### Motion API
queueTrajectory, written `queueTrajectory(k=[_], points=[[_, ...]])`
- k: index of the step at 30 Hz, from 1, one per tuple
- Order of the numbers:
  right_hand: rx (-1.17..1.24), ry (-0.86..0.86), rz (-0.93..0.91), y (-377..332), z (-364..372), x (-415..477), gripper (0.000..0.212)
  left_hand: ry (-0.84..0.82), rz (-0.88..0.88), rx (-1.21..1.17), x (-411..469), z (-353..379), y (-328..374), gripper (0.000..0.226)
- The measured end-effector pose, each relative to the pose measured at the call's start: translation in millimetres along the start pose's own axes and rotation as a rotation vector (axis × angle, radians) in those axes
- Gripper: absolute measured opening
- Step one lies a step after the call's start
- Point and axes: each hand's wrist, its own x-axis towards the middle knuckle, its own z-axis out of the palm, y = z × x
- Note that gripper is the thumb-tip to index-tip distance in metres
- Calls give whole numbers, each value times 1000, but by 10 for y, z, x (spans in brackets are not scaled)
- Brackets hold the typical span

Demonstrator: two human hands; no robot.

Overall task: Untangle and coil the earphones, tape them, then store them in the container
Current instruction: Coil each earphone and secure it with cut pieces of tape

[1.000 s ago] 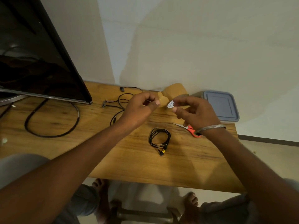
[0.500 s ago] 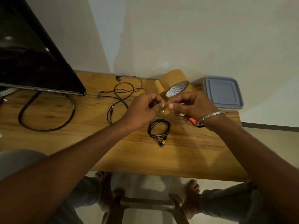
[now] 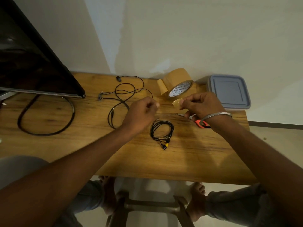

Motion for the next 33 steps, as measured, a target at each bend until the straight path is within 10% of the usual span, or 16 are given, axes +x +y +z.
queueTrajectory(k=[5, 33], points=[[-527, 133, -287, 205, 130, 28, 7, -141, 266, 651, -104, 114, -108, 42], [-910, -74, -483, 382, 461, -161, 36, 1, 247, 564, -187, 223, -62, 18]])
